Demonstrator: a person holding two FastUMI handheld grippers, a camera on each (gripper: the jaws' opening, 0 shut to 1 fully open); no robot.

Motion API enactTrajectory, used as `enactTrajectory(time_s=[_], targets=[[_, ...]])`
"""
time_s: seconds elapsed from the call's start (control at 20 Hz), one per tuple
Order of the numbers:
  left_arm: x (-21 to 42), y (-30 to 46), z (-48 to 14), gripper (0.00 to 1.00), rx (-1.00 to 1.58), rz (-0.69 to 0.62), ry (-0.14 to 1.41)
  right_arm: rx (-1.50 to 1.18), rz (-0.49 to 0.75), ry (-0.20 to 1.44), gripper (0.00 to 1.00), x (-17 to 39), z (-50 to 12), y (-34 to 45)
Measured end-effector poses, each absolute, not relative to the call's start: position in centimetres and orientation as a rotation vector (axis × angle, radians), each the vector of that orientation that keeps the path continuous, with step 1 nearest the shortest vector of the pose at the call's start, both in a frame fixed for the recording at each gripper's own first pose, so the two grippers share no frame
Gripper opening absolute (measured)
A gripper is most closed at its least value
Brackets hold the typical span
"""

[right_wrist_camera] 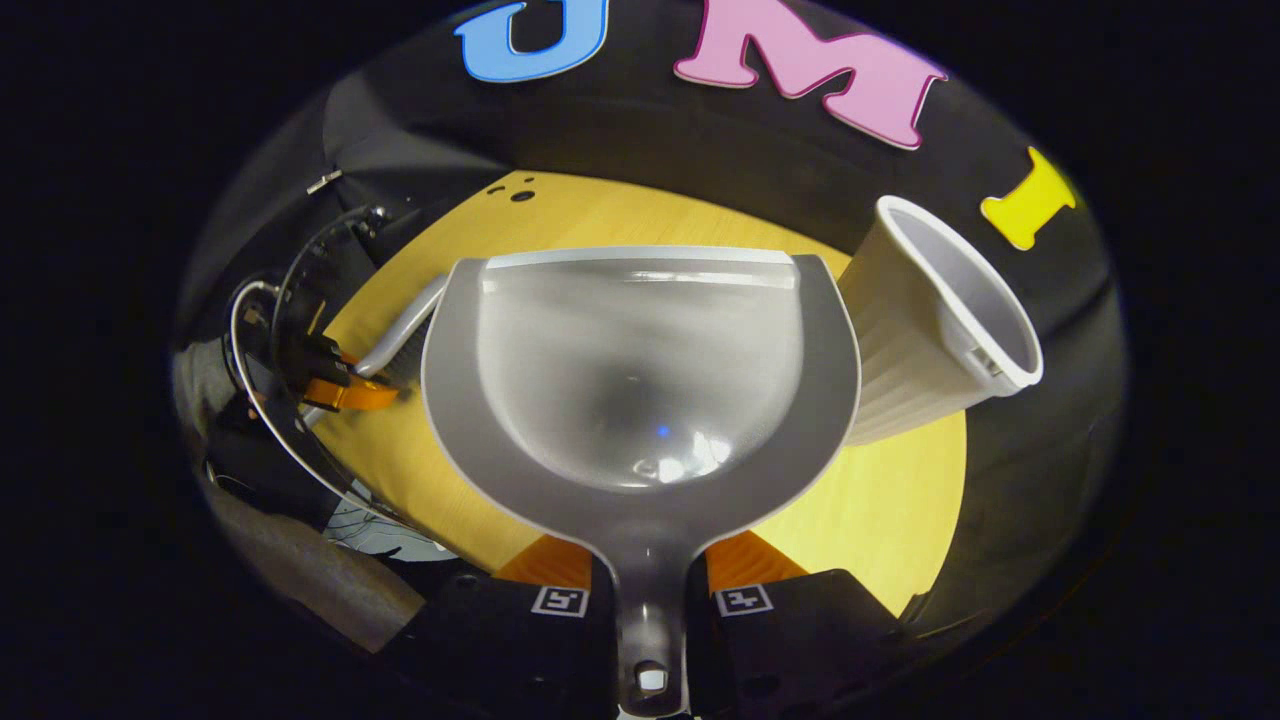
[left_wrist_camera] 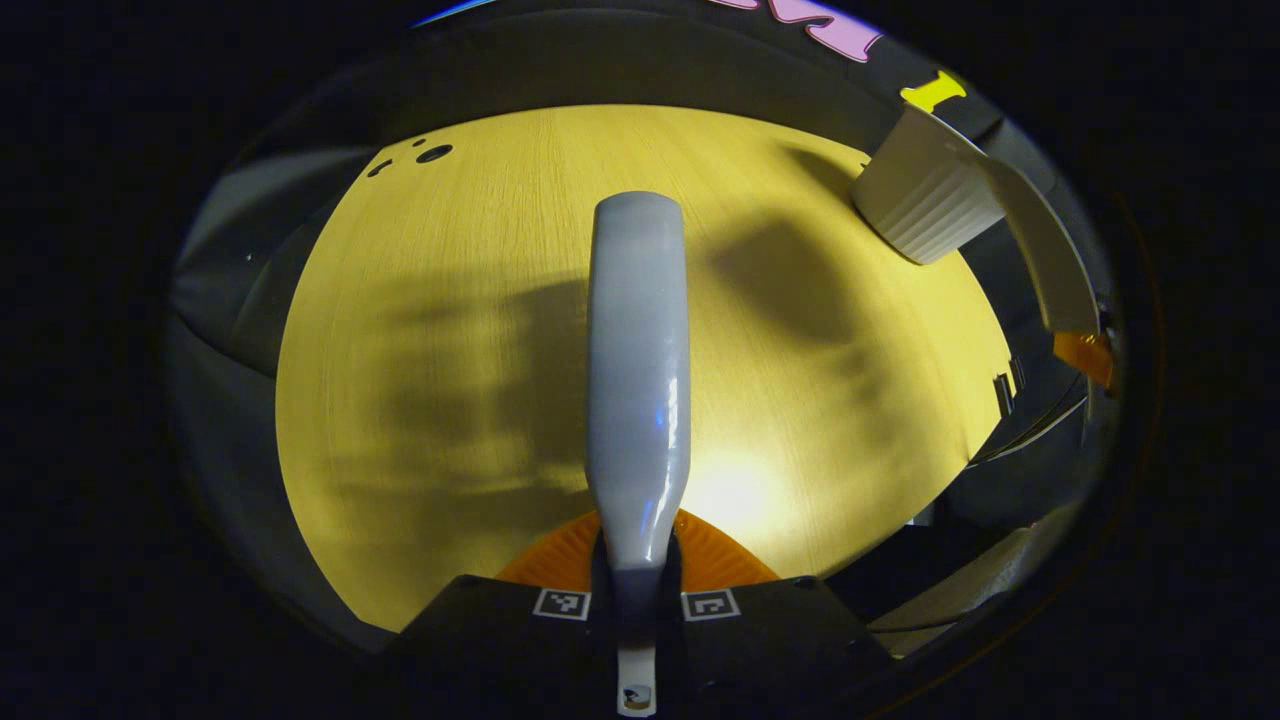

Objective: Pick up the small broom and dustpan from the desktop, sweep the trash into the dustpan with the broom, and then empty the trash into the garbage bin.

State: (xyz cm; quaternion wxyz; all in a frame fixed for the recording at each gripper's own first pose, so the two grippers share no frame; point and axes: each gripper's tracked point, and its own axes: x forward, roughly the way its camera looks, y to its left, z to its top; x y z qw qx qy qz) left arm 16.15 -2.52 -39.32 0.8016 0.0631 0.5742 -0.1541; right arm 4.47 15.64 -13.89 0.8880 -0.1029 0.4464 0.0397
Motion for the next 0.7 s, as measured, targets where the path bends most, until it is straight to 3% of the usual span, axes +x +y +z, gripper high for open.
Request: enactTrajectory(time_s=[0.3,0.7], targets=[[16.0,-2.5,-39.6,0.18,0.194,-0.312,1.257,-0.197,0.044,1.041,0.31,6.8,-21.4,14.3],[16.0,-2.5,-39.7,0.19,0.233,-0.278,1.285,-0.19,0.021,1.102,0.31,8.0,-24.7,13.3]])
